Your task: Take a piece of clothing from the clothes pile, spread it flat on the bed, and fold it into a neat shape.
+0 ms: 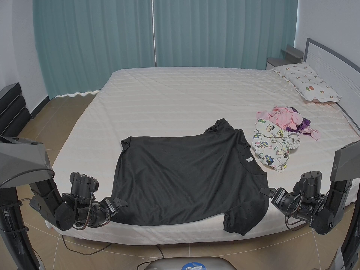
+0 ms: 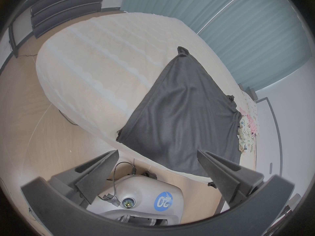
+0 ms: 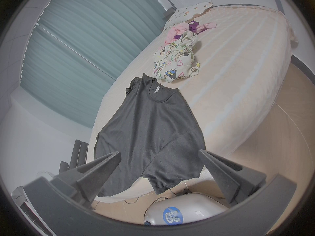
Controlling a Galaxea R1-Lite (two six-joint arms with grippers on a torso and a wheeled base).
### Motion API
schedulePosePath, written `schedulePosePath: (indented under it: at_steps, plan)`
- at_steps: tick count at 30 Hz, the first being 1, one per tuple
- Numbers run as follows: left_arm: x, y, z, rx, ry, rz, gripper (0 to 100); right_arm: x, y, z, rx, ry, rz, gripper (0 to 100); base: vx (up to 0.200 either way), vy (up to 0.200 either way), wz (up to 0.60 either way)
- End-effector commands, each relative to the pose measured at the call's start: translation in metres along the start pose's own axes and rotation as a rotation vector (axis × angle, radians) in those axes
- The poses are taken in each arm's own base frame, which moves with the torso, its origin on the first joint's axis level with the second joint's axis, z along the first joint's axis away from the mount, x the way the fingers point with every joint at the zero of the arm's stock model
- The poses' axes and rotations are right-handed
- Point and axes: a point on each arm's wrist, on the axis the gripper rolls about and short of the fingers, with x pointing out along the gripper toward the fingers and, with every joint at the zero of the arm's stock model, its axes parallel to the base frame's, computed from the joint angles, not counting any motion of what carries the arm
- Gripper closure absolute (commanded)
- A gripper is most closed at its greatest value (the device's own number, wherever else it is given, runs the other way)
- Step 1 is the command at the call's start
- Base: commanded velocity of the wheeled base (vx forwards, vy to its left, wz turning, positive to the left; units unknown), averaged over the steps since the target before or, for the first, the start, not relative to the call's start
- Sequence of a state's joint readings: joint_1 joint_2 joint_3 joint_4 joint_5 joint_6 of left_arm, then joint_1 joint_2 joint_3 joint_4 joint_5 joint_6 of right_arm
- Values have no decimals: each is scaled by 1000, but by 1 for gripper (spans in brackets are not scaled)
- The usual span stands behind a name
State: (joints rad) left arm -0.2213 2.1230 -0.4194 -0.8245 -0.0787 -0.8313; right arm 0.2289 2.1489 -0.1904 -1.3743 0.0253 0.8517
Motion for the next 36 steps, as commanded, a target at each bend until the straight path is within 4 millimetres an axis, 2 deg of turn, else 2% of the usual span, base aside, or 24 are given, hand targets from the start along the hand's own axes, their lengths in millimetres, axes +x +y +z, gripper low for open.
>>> schedulePosePath:
  at_steps: [1,6,15,19,36]
  plan:
    - [13,10,-9,21,12,51,0,2,-7,-8,4,28,-25,0,0,0,0]
    - [19,21,-14,93,-21,86,0,1,-8,-7,9,22,-26,0,0,0,0]
    - [25,18,-17,116,-41,83,0,2,-8,-6,20,18,-23,0,0,0,0]
    - [31,23,-21,154,-42,129,0,4,-8,-6,20,18,-23,0,0,0,0]
    - [36,24,-25,186,-71,116,0,9,-10,-9,17,25,-25,0,0,0,0]
